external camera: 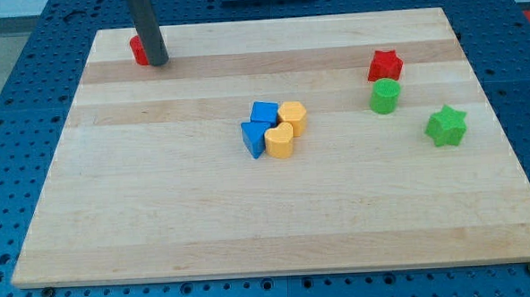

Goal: Move your arm to the center right

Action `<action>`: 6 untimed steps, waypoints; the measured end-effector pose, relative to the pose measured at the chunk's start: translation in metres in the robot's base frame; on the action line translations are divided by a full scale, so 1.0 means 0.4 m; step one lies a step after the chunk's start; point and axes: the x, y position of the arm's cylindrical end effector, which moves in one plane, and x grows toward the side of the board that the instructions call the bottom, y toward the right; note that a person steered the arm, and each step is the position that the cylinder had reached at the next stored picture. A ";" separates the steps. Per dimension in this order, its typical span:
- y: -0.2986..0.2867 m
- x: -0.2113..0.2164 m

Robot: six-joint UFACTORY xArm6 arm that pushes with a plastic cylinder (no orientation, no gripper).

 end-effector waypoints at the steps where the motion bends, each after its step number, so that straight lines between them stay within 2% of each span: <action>1: -0.059 -0.036; 2: -0.089 -0.040; 6: -0.053 -0.065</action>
